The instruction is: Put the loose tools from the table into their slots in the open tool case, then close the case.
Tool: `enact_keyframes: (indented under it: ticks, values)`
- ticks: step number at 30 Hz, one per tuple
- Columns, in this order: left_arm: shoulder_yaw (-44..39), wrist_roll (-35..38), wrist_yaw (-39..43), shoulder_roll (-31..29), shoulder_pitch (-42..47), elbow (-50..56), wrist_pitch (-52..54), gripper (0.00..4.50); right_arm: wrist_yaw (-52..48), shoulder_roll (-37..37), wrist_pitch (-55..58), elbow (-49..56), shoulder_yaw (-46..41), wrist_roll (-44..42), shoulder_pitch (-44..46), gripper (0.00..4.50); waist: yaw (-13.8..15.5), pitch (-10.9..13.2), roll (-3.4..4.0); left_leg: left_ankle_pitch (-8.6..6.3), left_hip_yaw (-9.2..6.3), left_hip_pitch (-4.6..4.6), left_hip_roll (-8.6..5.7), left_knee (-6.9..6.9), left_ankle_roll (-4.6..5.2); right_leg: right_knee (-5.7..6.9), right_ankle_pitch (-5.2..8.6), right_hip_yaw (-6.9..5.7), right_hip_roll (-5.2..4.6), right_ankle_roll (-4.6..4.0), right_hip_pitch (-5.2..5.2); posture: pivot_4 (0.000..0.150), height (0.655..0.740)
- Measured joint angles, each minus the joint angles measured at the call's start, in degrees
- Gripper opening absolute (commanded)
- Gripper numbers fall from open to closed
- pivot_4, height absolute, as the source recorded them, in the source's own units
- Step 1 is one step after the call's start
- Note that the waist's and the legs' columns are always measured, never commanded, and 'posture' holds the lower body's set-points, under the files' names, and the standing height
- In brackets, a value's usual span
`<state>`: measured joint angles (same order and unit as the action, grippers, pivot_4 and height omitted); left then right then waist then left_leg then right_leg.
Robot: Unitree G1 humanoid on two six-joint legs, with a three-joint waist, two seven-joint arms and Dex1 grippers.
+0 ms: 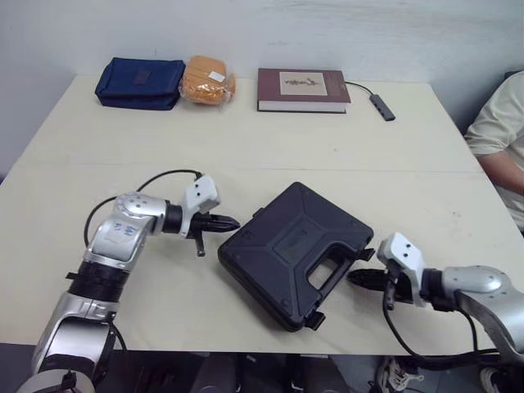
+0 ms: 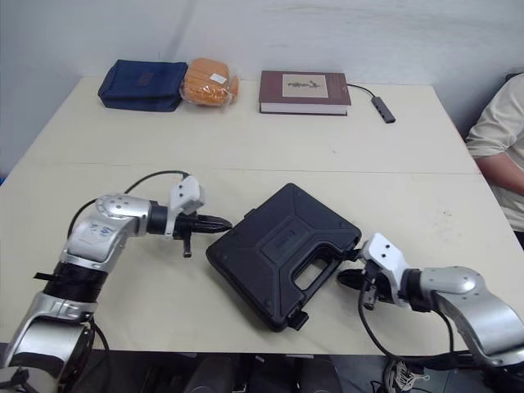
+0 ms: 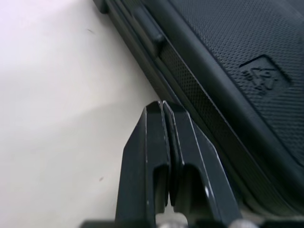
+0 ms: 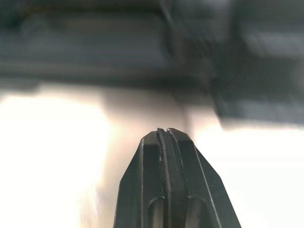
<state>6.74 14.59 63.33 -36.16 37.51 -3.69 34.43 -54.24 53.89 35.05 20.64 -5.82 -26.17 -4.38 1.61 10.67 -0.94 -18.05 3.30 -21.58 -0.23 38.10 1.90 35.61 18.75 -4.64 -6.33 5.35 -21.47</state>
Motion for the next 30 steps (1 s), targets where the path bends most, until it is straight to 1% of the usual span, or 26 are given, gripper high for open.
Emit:
enact_keyframes:
  ticks: [5,7,8,11,13,18,22,25,30]
  values:
    - [-0.7,3.3,-1.7,5.2,6.7,4.2,2.6,0.02,0.0,-0.1,-0.1,0.9,-6.1,-0.9,-3.4,0.00,0.0,0.0,0.00,0.01,0.02,0.02,-0.04,0.02,0.03,0.02,-0.03,0.01,-0.01,0.06,0.08,0.150,0.7400]
    - [1.1,3.7,-1.7,7.8,8.1,5.0,3.1,0.02,0.5,-0.6,-0.1,1.2,-7.9,-1.0,-4.2,0.00,-0.2,0.0,0.00,0.02,0.05,0.04,-0.03,-0.01,0.02,0.07,-0.03,0.02,0.05,0.06,0.07,0.150,0.7400]
    - [3.3,4.0,-1.2,10.2,8.7,4.7,2.8,0.02,1.2,-1.0,-0.1,1.3,-8.9,-1.0,-5.0,0.00,-0.2,0.0,0.00,0.03,0.09,0.05,-0.02,-0.02,0.00,0.12,-0.03,0.04,0.09,0.06,0.06,0.150,0.7400]
    - [9.3,2.3,-0.2,17.8,12.2,-0.7,-1.3,0.02,3.4,-3.0,-0.1,1.5,-10.1,-0.8,-5.7,0.00,0.1,0.0,0.00,0.08,0.10,0.04,-0.05,0.06,0.02,0.03,-0.04,0.04,0.10,0.07,0.06,0.150,0.7400]
    - [13.4,0.0,0.5,22.9,15.9,-7.9,-5.4,0.02,5.0,-3.8,0.1,1.8,-10.2,-0.8,-5.3,0.00,0.3,0.0,0.00,0.09,0.15,0.04,-0.08,0.08,0.04,-0.01,-0.06,0.08,0.09,0.10,0.05,0.150,0.7400]
    - [18.3,-5.8,1.9,30.3,22.6,-26.3,-15.1,0.02,8.9,-5.9,2.6,3.4,-9.4,-0.7,-2.9,0.00,-0.4,0.0,0.00,0.10,0.25,0.06,-0.01,-0.05,0.01,-0.02,-0.05,0.18,0.18,0.10,-0.08,0.150,0.7400]
    - [19.8,-9.3,3.6,32.3,25.0,-34.8,-21.7,0.02,11.1,-7.5,4.1,4.6,-8.0,-0.9,-1.4,0.00,-0.2,0.0,0.00,0.13,0.20,0.07,0.03,-0.03,-0.03,0.00,-0.05,0.17,0.19,0.09,-0.09,0.150,0.7400]
    - [21.7,-12.0,5.5,32.6,27.4,-37.8,-25.6,0.02,11.9,-8.0,5.2,5.7,-8.0,-1.4,-0.8,0.00,-0.1,0.0,0.00,0.09,0.20,0.07,-0.01,-0.02,0.03,-0.04,-0.05,0.17,0.12,0.09,-0.03,0.150,0.7400]
    - [23.7,-16.4,4.8,33.1,29.2,-40.0,-32.3,0.02,12.0,-8.0,5.4,6.2,-8.0,-2.1,-0.7,0.00,-0.1,-0.1,-0.14,0.05,0.16,0.19,-0.01,-0.01,0.10,-0.09,-0.05,0.15,0.08,0.09,0.14,0.150,0.7400]
